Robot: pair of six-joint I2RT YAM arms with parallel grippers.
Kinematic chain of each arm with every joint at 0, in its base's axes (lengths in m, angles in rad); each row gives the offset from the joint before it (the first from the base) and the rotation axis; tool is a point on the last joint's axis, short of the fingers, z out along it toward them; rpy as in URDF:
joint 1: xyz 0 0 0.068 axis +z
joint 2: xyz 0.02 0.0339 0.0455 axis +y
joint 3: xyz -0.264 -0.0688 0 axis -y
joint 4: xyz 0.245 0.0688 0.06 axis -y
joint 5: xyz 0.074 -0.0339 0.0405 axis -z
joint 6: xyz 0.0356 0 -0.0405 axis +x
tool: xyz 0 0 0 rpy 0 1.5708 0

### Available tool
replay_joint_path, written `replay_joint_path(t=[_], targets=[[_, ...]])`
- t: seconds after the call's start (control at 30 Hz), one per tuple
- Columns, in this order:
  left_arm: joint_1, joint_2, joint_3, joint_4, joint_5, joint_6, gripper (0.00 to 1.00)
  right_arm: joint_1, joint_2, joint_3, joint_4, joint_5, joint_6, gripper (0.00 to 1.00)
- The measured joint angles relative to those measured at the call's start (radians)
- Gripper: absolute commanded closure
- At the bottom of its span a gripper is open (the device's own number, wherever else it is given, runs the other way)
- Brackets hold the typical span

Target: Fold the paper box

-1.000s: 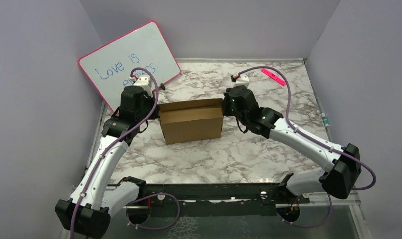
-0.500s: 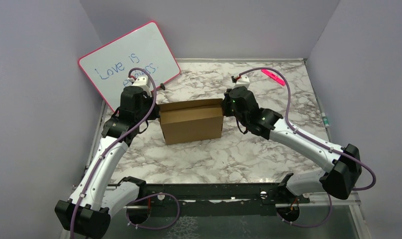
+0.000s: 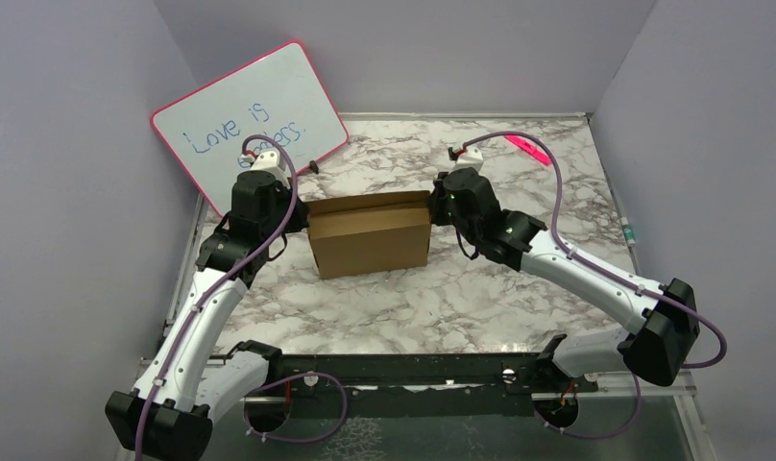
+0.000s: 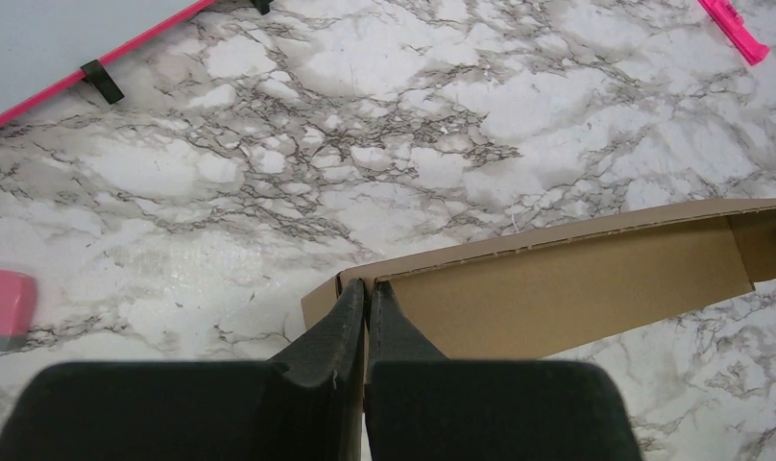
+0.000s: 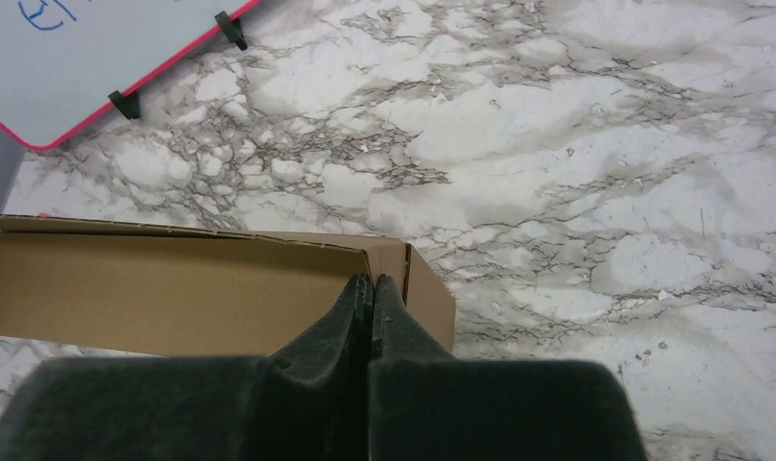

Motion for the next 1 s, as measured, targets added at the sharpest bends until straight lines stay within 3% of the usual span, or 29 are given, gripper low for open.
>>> replay_joint_path(t=[0.6, 1.0], targets=[[-0.003, -0.051, -0.082, 0.090, -0.017, -0.001, 1.00, 0.000, -0.012, -0.033, 0.040, -0.006, 0.002, 0.99], [-0.016, -0.130, -0.188, 0.179, -0.026, -0.028, 1.00, 0.007, -0.066, -0.142, 0.154, -0.011, 0.007, 0.99]])
